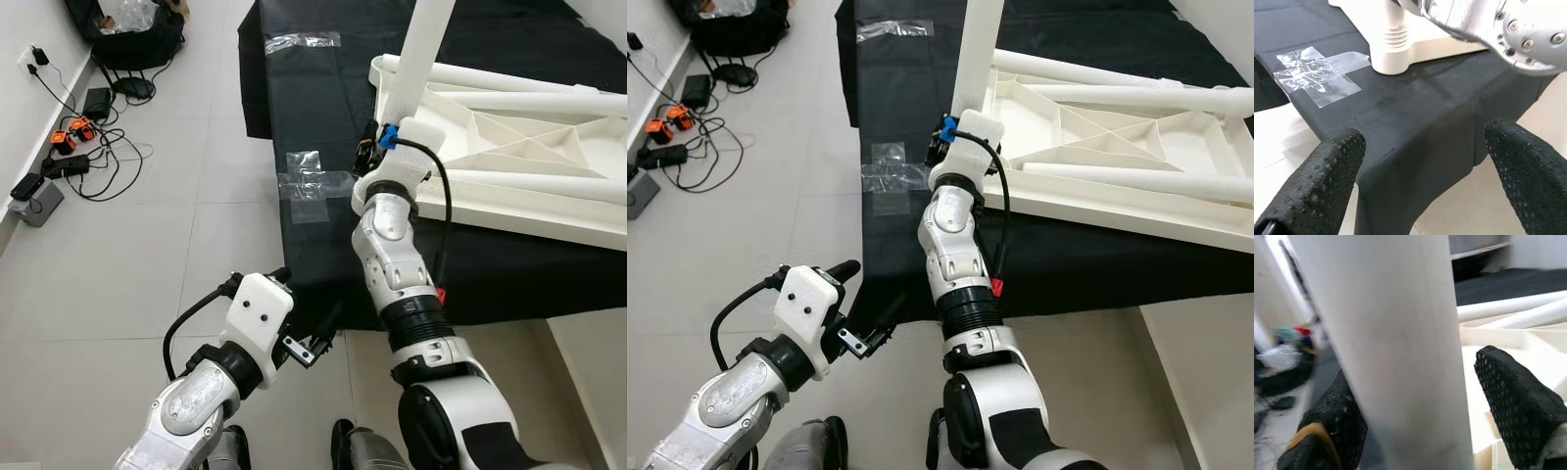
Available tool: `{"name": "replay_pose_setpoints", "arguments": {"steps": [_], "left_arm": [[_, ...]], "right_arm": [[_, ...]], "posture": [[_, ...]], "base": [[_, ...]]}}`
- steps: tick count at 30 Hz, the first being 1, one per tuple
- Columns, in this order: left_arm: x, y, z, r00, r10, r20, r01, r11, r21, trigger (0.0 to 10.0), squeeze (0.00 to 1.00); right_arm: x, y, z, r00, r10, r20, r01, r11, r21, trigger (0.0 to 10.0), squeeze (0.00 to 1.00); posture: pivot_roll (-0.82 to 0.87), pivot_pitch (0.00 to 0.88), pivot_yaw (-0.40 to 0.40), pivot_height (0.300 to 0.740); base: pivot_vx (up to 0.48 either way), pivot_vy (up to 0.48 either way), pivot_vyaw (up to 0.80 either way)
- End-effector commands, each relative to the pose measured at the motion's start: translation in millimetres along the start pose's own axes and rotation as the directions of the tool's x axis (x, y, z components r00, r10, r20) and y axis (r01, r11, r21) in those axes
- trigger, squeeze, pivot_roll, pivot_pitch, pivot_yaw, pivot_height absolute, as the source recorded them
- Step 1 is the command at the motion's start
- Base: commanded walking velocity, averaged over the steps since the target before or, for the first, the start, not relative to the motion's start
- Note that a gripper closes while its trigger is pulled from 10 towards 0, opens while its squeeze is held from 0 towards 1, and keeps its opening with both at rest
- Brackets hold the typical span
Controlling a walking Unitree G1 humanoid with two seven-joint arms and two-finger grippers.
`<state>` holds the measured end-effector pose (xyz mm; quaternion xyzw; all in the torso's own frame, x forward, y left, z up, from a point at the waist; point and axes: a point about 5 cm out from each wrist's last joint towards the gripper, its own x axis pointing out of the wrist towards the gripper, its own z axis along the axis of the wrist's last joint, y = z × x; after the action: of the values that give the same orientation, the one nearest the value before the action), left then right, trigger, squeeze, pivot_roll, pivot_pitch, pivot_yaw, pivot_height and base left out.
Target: Building children table
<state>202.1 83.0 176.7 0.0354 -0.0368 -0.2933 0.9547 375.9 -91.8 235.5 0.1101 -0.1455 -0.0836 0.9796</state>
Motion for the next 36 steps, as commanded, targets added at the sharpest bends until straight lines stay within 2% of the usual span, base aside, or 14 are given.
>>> {"name": "replay_pose_setpoints", "arguments": {"steps": [1, 6, 12, 13, 15, 16, 23, 26, 27, 28, 32, 33, 34, 36], "left_arm": [[-1.3, -1.2, -5, 1.0, -0.01, -0.018, 0.009, 1.0, -0.011, 10.0, 0.0], [-0.6, -0.8, -8, 1.0, -0.012, -0.02, 0.012, 1.0, -0.011, 10.0, 0.0], [0.7, -0.5, -10, 1.0, -0.013, -0.02, 0.013, 1.0, -0.011, 10.0, 0.0], [1.0, -0.4, -11, 1.0, -0.012, -0.02, 0.012, 1.0, -0.011, 10.0, 0.0], [1.1, -0.2, -11, 1.0, -0.011, -0.019, 0.011, 1.0, -0.01, 10.0, 0.0], [1.3, 0.1, -11, 1.0, -0.01, -0.019, 0.01, 1.0, -0.01, 10.0, 0.0], [1.8, 0.3, -12, 1.0, -0.008, -0.018, 0.008, 1.0, -0.01, 10.0, 0.0], [2.5, 0.4, -13, 1.0, -0.008, -0.015, 0.008, 1.0, -0.01, 10.0, 0.0], [3.0, 1.2, -14, 1.0, -0.005, -0.016, 0.005, 1.0, -0.008, 10.0, 0.0], [3.4, 2.4, -14, 1.0, 0.004, -0.016, -0.004, 1.0, -0.012, 10.0, 0.0], [3.6, 3.3, -15, 1.0, 0.011, -0.016, -0.011, 1.0, -0.015, 10.0, 0.0], [3.7, 4.8, -15, 1.0, 0.021, -0.018, -0.021, 1.0, -0.014, 10.0, 0.0], [3.7, 4.8, -15, 1.0, 0.021, -0.018, -0.021, 1.0, -0.014, 10.0, 0.0], [3.2, 9.5, -16, 0.998, 0.064, -0.016, -0.064, 0.998, -0.014, 10.0, 0.0]], "right_arm": [[-3.8, 0.2, -4, 0.998, 0.05, -0.031, -0.048, 0.998, 0.042, 10.0, 0.0], [-7.6, -1.9, -2, 0.989, 0.145, -0.039, -0.142, 0.988, 0.067, 10.0, 0.0], [-13.1, -11.9, -2, 0.979, 0.201, -0.045, -0.2, 0.98, 0.023, 10.0, 0.0], [-14.4, -15.8, -3, 0.978, 0.205, -0.048, -0.205, 0.979, 0.002, 10.0, 0.38], [-15.4, -18.3, -3, 0.977, 0.207, -0.051, -0.208, 0.978, -0.011, 10.0, 0.38], [-16.5, -20.5, -4, 0.975, 0.213, -0.056, -0.215, 0.976, -0.022, 10.0, 1.0], [-22.6, -25.5, -6, 0.963, 0.256, -0.081, -0.259, 0.965, -0.033, 10.0, 1.0], [-30.9, -27.3, -6, 0.943, 0.319, -0.099, -0.32, 0.947, 0.002, 10.0, 1.0], [-37.0, -29.0, -6, 0.929, 0.354, -0.106, -0.354, 0.935, 0.019, 10.0, 0.0], [-45.2, -34.7, -7, 0.918, 0.382, -0.108, -0.384, 0.923, 0.003, 10.0, 0.0], [-50.7, -38.4, -7, 0.911, 0.398, -0.109, -0.402, 0.916, -0.013, 10.0, 0.0], [-57.4, -49.3, -10, 0.913, 0.389, -0.12, -0.397, 0.916, -0.051, 10.0, 0.0], [-57.4, -49.3, -10, 0.913, 0.389, -0.12, -0.397, 0.916, -0.051, 10.0, 0.0], [-71.5, -76.9, -18, 0.934, 0.323, -0.155, -0.342, 0.933, -0.114, 10.0, 0.0]], "posture": [[0.09, 0.152, -0.045, 0.74], [0.09, 0.141, -0.041, 0.74], [0.08, 0.13, -0.042, 0.74], [0.08, 0.129, -0.044, 0.74], [0.08, 0.129, -0.044, 0.74], [0.08, 0.128, -0.045, 0.74], [0.08, 0.122, -0.042, 0.74], [0.07, 0.115, -0.043, 0.74], [0.07, 0.11, -0.043, 0.74], [0.06, 0.106, -0.043, 0.74], [0.06, 0.106, -0.043, 0.74], [0.06, 0.098, -0.042, 0.74], [0.06, 0.098, -0.042, 0.74], [0.06, 0.079, -0.041, 0.74]], "base": [[0.0, 0.0, 0.0], [0.0, 0.0, 0.0], [0.0, 0.0, 0.0], [0.0, 0.0, 0.0], [0.0, 0.0, 0.0], [0.0, 0.0, 0.0], [0.0, 0.0, 0.0], [0.0, 0.0, 0.0], [0.0, 0.0, 0.0], [0.0, 0.0, 0.0], [0.0, 0.0, 0.0], [0.0, 0.0, 0.0], [0.0, 0.0, 0.0], [0.0, 0.0, 0.0]]}}
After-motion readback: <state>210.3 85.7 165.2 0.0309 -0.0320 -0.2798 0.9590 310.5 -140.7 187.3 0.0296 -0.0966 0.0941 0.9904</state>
